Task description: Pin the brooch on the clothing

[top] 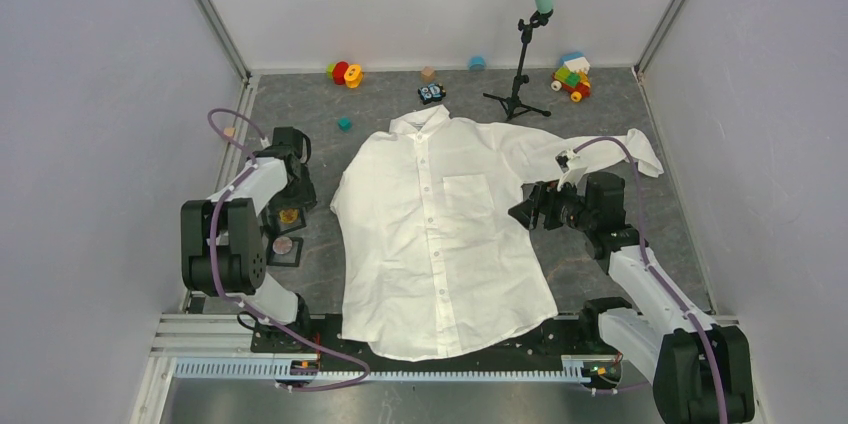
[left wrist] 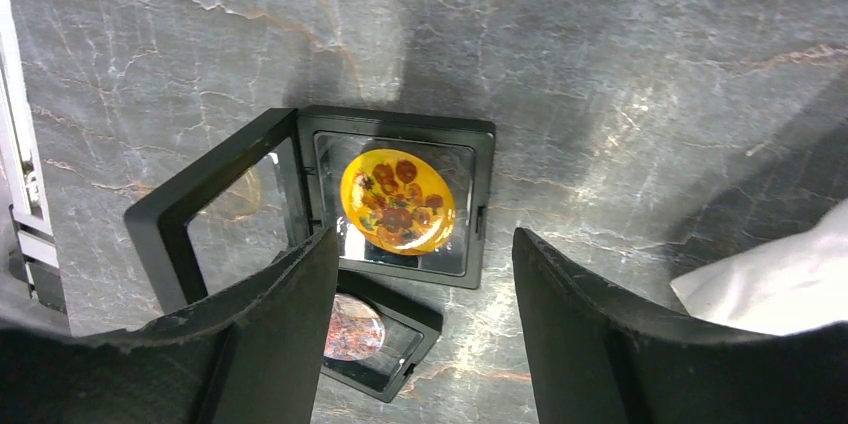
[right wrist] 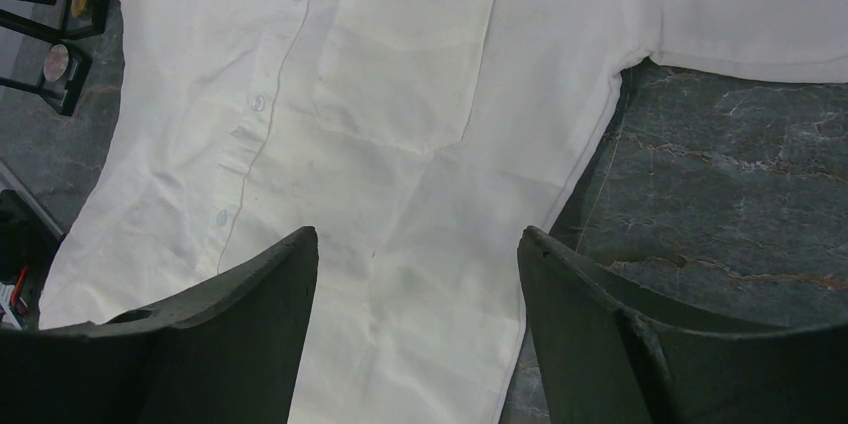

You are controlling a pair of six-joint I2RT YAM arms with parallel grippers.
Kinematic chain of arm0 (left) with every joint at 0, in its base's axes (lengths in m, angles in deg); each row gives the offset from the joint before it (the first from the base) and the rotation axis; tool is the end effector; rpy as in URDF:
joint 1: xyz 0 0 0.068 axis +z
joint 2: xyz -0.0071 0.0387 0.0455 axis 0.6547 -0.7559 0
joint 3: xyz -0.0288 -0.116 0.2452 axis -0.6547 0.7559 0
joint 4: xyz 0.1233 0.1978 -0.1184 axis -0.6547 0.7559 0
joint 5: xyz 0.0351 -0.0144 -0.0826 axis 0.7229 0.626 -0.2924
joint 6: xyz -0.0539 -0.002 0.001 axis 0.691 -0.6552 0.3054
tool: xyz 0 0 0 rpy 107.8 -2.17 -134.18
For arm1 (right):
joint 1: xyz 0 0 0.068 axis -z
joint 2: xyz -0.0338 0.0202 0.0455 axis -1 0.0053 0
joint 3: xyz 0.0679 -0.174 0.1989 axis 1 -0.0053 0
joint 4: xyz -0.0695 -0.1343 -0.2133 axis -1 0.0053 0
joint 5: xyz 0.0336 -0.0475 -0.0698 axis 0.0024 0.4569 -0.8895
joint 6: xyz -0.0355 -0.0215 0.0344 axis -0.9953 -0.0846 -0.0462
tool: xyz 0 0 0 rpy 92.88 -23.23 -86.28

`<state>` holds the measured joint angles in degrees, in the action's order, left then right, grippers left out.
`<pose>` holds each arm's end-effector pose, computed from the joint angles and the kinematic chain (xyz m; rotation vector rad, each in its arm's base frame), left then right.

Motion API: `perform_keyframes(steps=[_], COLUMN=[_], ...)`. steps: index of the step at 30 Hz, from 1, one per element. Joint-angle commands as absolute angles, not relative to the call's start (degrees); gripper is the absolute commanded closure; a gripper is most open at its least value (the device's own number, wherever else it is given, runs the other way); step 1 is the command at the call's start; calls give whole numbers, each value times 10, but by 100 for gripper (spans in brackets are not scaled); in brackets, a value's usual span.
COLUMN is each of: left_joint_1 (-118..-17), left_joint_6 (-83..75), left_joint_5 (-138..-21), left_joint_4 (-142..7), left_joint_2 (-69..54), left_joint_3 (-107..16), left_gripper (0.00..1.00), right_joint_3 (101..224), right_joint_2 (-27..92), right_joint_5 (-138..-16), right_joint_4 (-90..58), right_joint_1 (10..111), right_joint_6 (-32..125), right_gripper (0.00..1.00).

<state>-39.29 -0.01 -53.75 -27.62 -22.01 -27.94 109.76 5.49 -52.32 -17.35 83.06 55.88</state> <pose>0.2853 0.0188 0.1792 -0.4800 2.7536 0.3805 0.1917 0.0413 0.1962 -0.1620 2.1250 0.8239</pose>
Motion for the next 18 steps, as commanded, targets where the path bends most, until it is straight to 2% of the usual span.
perform_keyframes(steps=[1,18], left_joint_1=[-386,-380], left_joint_6=[6,6], left_joint_5=[-519,-558], left_joint_4=[-268,-260], left_joint_2=[-223,-265], left_joint_3=[-282,-293], left_gripper=[30,29], right_joint_3=[1091,1086], right_joint_2=[39,46], right_joint_5=[-526,-533], right_joint_4=[-176,-175], right_joint_1=[830,830], right_joint_6=[562,561], right_gripper=[21,21])
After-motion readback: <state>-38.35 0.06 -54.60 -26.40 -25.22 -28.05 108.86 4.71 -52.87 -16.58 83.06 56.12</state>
